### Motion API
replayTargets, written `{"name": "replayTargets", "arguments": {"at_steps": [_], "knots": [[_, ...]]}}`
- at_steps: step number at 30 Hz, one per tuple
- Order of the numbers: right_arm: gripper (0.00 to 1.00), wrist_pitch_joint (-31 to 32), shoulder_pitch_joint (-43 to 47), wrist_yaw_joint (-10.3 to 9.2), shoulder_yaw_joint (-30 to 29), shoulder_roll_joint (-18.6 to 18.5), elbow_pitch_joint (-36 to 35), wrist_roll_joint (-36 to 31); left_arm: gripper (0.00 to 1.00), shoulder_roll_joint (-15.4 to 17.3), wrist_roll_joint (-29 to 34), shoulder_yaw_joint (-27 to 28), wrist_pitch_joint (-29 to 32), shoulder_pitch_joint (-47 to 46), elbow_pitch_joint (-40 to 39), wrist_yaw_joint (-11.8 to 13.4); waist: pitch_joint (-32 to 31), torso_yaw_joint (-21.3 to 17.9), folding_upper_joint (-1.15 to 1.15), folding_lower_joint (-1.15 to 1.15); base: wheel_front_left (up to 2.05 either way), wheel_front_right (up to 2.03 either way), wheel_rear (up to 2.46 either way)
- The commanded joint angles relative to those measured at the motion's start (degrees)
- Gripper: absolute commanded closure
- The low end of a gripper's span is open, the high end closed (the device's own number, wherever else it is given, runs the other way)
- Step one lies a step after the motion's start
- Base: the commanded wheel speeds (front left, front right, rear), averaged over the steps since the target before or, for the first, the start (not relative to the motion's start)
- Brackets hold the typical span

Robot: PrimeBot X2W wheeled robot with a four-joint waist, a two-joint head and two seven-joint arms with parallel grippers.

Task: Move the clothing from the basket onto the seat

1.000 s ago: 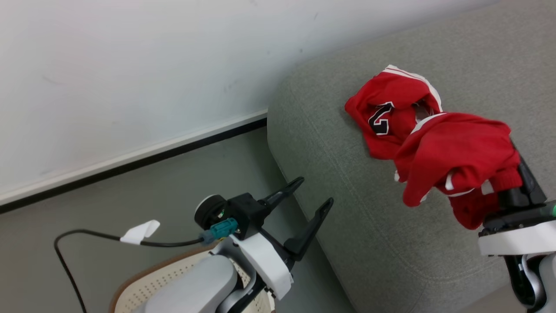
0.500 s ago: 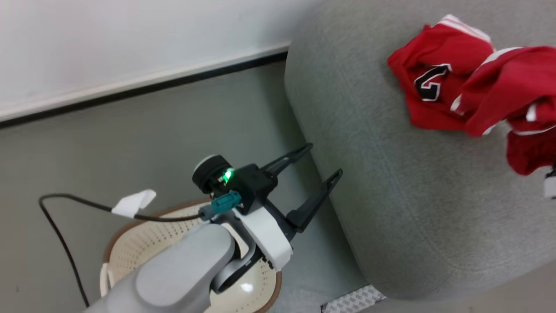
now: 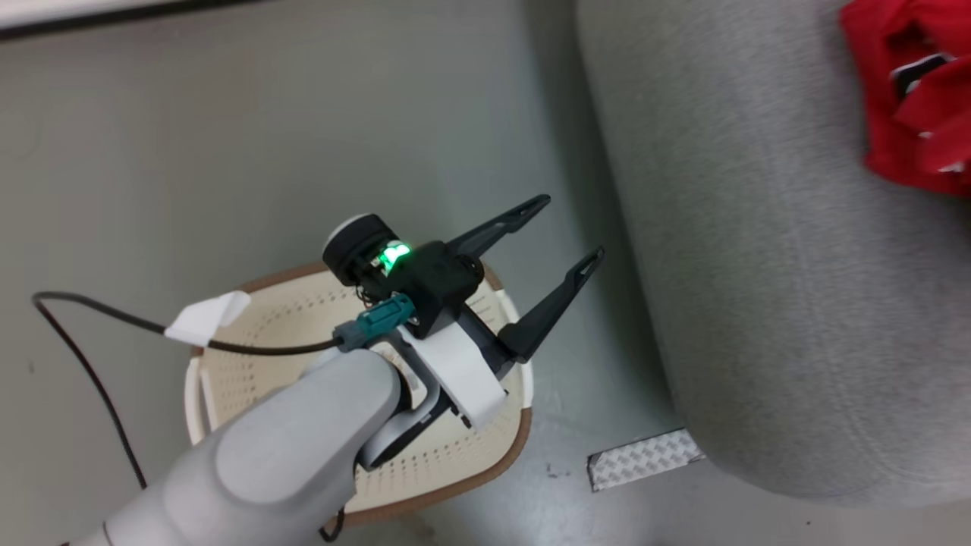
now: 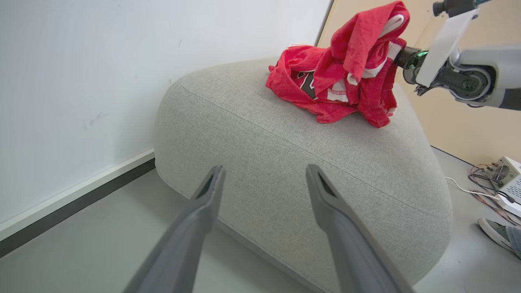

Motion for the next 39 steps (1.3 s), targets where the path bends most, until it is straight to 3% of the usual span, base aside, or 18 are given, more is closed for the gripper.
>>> {"name": "replayTargets", "arguments": {"at_steps": [1,5,10,16,21,24,39], "knots": [[1.0,0.1,-1.7,0.04,0.4,-1.9,2.3,0.2,0.0,0.8,0.9,0.3,-0.1,-0.9,-0.3,0.1,3.1,2.5,0.0,-0.01,0.0,0.0,0.0],[1.0,1.0,-4.4,0.04,3.4,-5.5,8.6,0.6,0.0,1.2,0.9,0.7,-0.3,-1.6,-0.7,0.3,5.0,3.7,0.0,-0.01,0.0,0.0,0.0],[1.0,8.2,-7.5,0.04,9.2,-8.6,14.4,2.3,0.0,1.1,0.8,0.8,-0.7,-1.9,-0.4,0.3,5.8,4.5,0.0,-0.01,0.0,0.0,0.0],[1.0,16.9,-8.8,0.05,16.0,-10.6,15.5,6.8,0.0,0.7,0.2,0.9,-1.4,-1.6,0.5,0.4,4.7,4.7,0.0,-0.01,0.0,0.0,0.0],[1.0,19.4,-9.3,0.05,19.8,-13.2,14.6,11.0,0.0,0.2,-0.4,0.8,-2.2,-0.7,1.4,0.3,2.3,4.4,0.0,-0.01,0.0,0.0,0.0],[0.0,19.7,-8.9,0.04,21.6,-14.1,14.9,12.8,0.0,-0.3,-0.6,0.6,-2.5,0.0,2.2,0.1,0.2,4.1,0.0,-0.01,0.0,0.0,0.0],[0.0,21.3,-4.4,0.04,33.2,-17.7,11.8,19.2,0.0,-1.9,-3.3,1.2,-3.8,6.3,6.0,0.5,-15.0,1.5,0.0,-0.01,0.0,0.0,0.0]]}}
